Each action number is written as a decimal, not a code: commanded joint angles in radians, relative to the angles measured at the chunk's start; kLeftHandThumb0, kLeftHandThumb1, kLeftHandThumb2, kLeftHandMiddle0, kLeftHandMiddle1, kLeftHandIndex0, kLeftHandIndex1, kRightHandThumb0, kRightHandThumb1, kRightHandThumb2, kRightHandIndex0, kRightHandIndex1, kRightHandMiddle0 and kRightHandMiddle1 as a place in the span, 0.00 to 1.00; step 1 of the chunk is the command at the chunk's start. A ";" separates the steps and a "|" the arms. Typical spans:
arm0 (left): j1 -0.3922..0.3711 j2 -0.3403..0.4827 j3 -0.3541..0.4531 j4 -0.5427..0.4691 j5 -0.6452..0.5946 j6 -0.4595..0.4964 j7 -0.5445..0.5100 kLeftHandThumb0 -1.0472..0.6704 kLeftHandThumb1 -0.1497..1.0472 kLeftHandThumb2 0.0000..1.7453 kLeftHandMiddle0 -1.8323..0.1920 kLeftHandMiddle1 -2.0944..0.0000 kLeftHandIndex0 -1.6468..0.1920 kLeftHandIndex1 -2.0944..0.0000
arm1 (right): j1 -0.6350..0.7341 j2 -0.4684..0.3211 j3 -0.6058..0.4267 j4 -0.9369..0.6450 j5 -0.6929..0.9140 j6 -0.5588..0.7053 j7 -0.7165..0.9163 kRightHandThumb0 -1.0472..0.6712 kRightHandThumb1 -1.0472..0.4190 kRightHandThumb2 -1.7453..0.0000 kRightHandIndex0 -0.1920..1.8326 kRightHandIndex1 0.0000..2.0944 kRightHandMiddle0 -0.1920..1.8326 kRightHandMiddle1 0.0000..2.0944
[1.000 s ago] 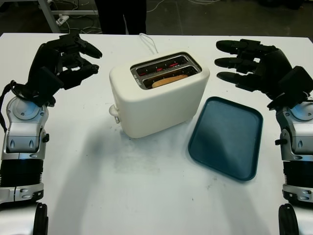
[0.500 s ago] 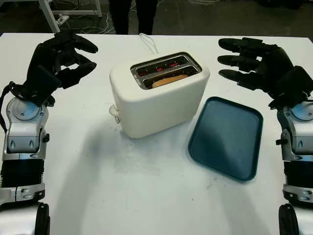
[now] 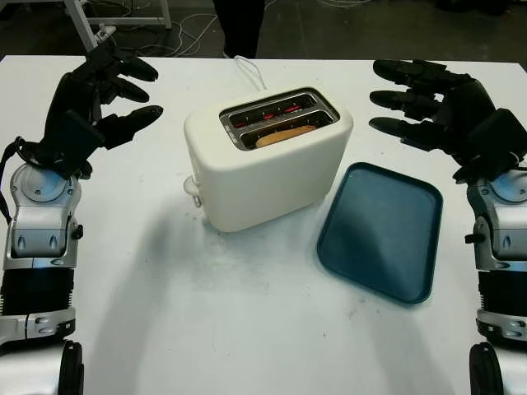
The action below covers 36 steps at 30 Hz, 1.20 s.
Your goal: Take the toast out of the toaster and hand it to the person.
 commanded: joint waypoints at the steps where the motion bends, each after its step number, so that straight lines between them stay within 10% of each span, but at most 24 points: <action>1: 0.010 0.012 -0.001 -0.011 0.003 -0.006 -0.006 0.00 0.85 0.00 0.68 0.35 0.62 0.44 | 0.012 -0.008 -0.002 -0.020 0.003 0.022 -0.009 0.40 0.19 1.00 0.39 0.07 0.40 0.01; 14: 0.005 0.013 0.002 0.027 -0.002 -0.081 -0.018 0.00 0.86 0.00 0.41 0.60 0.44 0.60 | 0.004 -0.002 -0.015 0.025 0.044 -0.013 0.028 0.48 0.16 1.00 0.47 0.10 0.45 0.02; 36: 0.007 0.015 0.008 0.025 0.012 -0.086 -0.004 0.00 0.89 0.05 0.42 0.61 0.44 0.63 | 0.000 -0.002 -0.008 0.076 0.035 -0.102 0.015 0.48 0.15 1.00 0.49 0.12 0.48 0.02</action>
